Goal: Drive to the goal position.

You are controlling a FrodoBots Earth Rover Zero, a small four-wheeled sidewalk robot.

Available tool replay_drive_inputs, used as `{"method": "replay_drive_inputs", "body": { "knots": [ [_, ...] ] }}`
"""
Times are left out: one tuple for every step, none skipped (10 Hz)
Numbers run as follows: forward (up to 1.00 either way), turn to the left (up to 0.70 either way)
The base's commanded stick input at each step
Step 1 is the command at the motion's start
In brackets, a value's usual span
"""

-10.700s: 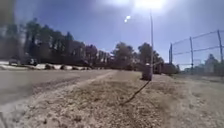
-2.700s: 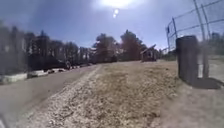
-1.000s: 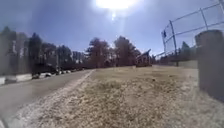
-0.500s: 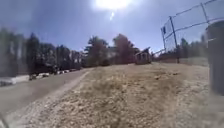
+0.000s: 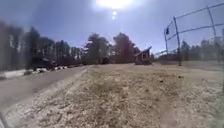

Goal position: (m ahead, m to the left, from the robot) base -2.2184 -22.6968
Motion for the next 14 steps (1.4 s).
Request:
{"method": "replay_drive_inputs", "body": {
  "knots": [
    [0.7,0.03],
    [0.7,0.03],
    [0.7,0.03],
    [0.7,0.03],
    [0.7,0.03],
    [0.7,0.03],
    [0.7,0.03],
    [0.7,0.03],
    [0.7,0.03],
    [0.7,0.03],
    [0.7,0.03],
    [0.7,0.03],
    [0.7,0.03],
    [0.36,0.02]
  ]
}}
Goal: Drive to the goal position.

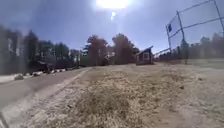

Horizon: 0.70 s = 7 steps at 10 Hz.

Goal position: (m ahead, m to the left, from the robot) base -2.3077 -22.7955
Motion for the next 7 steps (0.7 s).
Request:
{"method": "replay_drive_inputs", "body": {
  "knots": [
    [0.06,0.01],
    [0.06,0.01],
    [0.06,0.01],
    [0.06,0.01],
    [0.06,0.01],
    [0.06,-0.13],
    [0.06,-0.13]
  ]
}}
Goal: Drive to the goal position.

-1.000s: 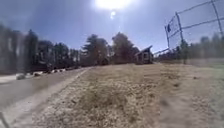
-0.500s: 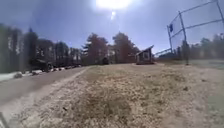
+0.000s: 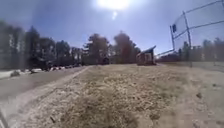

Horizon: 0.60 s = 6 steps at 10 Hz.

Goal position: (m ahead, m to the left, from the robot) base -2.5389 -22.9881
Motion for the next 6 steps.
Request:
{"method": "replay_drive_inputs", "body": {
  "knots": [
    [0.06,-0.13],
    [0.06,-0.13],
    [0.06,-0.13],
    [0.06,-0.13],
    [0.06,-0.13],
    [0.06,-0.13]
  ]
}}
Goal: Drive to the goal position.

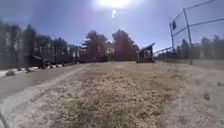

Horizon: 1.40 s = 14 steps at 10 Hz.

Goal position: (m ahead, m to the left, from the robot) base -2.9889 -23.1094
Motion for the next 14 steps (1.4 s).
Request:
{"method": "replay_drive_inputs", "body": {
  "knots": [
    [0.06,-0.13],
    [0.06,-0.13],
    [0.06,-0.13],
    [0.06,-0.13],
    [0.06,-0.13],
    [0.06,-0.13],
    [0.06,-0.13],
    [0.06,-0.13],
    [0.06,-0.13],
    [0.06,-0.13],
    [0.06,-0.13],
    [0.06,-0.13],
    [0.06,-0.13],
    [0.06,-0.13]
  ]
}}
